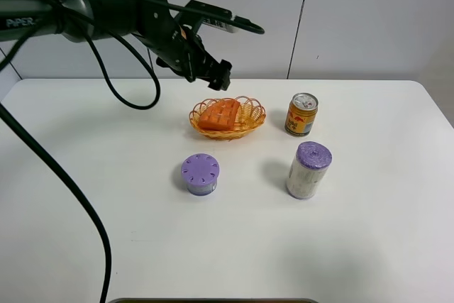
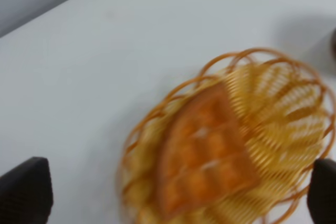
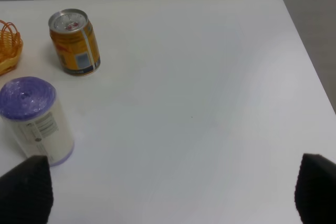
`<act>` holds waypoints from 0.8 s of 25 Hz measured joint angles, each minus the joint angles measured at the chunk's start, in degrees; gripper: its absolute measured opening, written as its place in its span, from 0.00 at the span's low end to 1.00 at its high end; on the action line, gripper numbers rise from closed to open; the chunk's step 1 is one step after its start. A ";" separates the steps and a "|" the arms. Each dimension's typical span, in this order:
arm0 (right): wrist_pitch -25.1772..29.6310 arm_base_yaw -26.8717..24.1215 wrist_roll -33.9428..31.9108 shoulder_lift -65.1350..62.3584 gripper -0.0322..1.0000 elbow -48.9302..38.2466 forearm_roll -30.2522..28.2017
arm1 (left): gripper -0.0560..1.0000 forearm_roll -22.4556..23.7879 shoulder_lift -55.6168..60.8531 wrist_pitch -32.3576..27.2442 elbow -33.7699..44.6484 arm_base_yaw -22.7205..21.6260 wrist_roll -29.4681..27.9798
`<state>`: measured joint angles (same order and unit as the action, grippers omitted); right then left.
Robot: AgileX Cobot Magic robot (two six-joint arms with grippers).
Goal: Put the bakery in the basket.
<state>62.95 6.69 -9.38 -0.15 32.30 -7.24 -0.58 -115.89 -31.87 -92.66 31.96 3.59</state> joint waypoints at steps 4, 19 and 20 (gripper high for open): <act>0.00 0.00 0.00 0.00 0.91 0.00 0.00 | 0.99 0.58 4.13 -9.56 0.00 -3.82 0.00; 0.00 0.00 0.00 0.00 0.91 0.00 0.00 | 0.99 -3.00 25.18 -33.17 10.53 -21.26 10.24; 0.00 0.00 0.00 0.00 0.91 0.00 0.00 | 0.99 -3.14 27.52 -33.17 12.94 -22.18 10.61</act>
<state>62.95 6.69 -9.38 -0.15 32.30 -7.24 -3.73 -88.38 -65.05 -79.72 9.78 14.20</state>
